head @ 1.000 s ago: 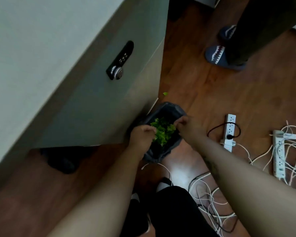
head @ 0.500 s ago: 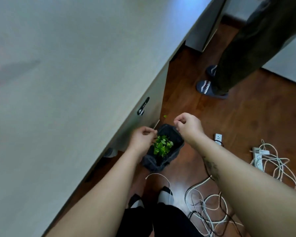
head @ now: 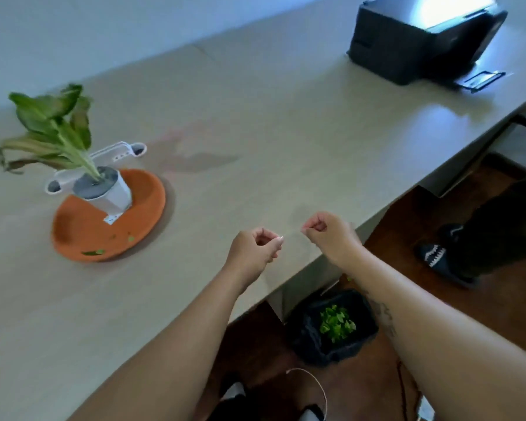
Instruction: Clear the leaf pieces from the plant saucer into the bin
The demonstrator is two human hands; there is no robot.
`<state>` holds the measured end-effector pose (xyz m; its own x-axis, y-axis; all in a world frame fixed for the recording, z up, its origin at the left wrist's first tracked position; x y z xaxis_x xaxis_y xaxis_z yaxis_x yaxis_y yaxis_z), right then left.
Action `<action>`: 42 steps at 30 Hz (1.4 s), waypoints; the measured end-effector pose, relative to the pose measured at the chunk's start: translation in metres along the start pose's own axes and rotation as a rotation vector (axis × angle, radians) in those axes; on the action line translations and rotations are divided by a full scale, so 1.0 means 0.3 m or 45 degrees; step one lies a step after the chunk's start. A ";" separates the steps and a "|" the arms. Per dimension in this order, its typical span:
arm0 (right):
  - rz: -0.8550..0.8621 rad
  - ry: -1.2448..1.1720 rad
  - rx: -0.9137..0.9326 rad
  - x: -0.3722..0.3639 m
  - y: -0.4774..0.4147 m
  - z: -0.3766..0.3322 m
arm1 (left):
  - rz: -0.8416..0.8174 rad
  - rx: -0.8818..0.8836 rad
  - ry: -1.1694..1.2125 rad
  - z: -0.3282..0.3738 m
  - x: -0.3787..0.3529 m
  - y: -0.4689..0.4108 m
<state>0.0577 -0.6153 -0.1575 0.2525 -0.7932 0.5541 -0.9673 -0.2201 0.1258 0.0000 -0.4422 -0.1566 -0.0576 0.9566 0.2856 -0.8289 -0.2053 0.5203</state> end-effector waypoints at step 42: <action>-0.650 0.621 0.531 -1.214 -0.416 -0.682 | 0.294 0.223 -0.847 -0.390 1.252 -0.337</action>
<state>0.0818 -0.1828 -0.2065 0.5284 -0.2234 0.8191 -0.6238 -0.7566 0.1961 -0.0031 -0.0380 -0.1961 0.1762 0.5681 0.8039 -0.7322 -0.4701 0.4928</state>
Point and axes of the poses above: each hand's wrist, its own y-axis away from the middle knuckle, its own x-axis out of the back of the hand, z = x × y, the point moved 5 cm from there along -y, towards the middle knuckle, and after that the axes turned 11 degrees about x, right-handed, at the moved point
